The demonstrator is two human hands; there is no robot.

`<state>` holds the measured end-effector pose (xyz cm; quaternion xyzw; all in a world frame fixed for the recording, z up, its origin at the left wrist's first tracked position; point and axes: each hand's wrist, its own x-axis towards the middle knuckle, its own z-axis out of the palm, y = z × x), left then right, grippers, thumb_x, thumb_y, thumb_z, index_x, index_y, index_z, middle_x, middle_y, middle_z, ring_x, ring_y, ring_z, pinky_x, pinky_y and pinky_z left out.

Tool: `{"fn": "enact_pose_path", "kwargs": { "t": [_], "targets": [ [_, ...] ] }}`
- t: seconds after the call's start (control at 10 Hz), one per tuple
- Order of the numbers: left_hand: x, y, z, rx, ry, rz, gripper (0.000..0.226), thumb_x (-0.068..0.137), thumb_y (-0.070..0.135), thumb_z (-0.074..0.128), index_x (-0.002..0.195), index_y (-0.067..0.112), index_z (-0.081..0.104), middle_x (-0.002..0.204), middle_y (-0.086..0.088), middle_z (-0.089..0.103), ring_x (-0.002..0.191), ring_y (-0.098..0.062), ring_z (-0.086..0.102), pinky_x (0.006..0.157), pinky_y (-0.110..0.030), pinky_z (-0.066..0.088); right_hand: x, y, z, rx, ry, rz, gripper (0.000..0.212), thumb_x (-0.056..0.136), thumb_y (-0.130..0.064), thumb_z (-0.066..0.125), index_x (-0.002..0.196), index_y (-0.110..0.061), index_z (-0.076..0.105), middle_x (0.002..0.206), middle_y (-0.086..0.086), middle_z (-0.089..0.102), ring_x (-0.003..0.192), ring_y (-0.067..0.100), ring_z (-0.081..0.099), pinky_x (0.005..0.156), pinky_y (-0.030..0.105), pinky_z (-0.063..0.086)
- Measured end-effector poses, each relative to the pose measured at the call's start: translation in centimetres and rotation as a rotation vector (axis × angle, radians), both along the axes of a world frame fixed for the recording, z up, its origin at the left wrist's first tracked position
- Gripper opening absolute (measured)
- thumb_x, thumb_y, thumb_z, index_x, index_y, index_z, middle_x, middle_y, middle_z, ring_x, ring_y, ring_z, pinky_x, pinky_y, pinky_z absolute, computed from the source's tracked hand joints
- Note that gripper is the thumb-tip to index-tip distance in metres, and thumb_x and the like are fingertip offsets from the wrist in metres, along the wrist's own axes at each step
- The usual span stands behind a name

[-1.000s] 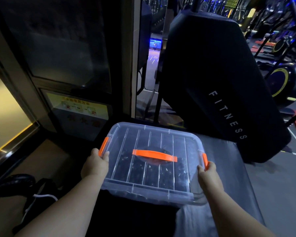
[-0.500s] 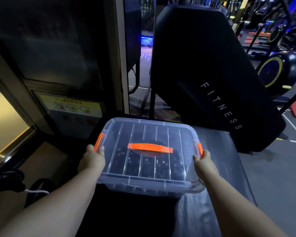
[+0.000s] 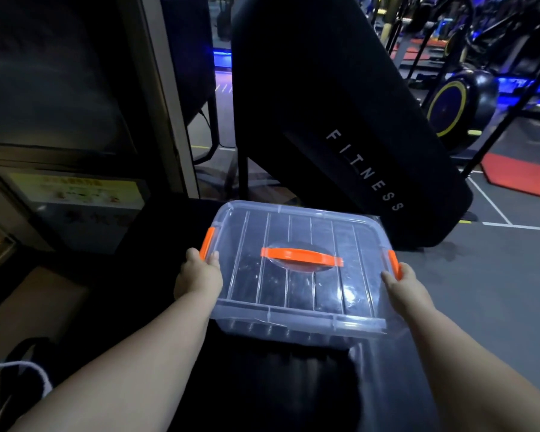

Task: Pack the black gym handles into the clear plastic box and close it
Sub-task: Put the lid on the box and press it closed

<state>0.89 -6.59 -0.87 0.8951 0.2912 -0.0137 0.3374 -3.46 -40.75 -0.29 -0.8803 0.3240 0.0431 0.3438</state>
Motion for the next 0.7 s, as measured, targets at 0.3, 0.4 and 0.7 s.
{"fn": "enact_pose_path", "kwargs": {
  "t": [0.3, 0.4, 0.7],
  "targets": [
    [-0.9, 0.1, -0.3, 0.016, -0.002, -0.008, 0.035, 0.096, 0.048, 0.037, 0.107, 0.015, 0.042, 0.103, -0.012, 0.061, 0.085, -0.035, 0.061, 0.072, -0.042, 0.051, -0.9, 0.3, -0.1, -0.027, 0.07, -0.03, 0.049, 0.096, -0.044, 0.04, 0.141, -0.027, 0.03, 0.123, 0.015, 0.055, 0.096, 0.032, 0.052, 0.079, 0.038, 0.038],
    [-1.3, 0.2, -0.1, 0.029, 0.017, -0.016, 0.037, 0.097, 0.047, 0.036, 0.111, 0.013, 0.041, 0.108, -0.014, 0.06, 0.091, -0.037, 0.061, 0.071, -0.041, 0.048, -1.9, 0.6, 0.2, -0.047, 0.12, -0.045, 0.05, 0.094, -0.046, 0.041, 0.139, -0.024, 0.034, 0.123, 0.02, 0.047, 0.09, 0.032, 0.047, 0.084, 0.039, 0.039],
    [-0.9, -0.7, 4.8, 0.133, 0.136, -0.139, 0.064, 0.094, 0.055, 0.034, 0.141, 0.011, 0.029, 0.147, -0.014, 0.029, 0.132, -0.033, 0.029, 0.105, -0.046, 0.032, -2.4, 2.9, 5.1, -0.156, 0.135, -0.025, 0.065, 0.093, -0.058, 0.037, 0.146, -0.022, 0.028, 0.138, 0.02, 0.038, 0.122, 0.04, 0.044, 0.1, 0.044, 0.038]
  ]
}}
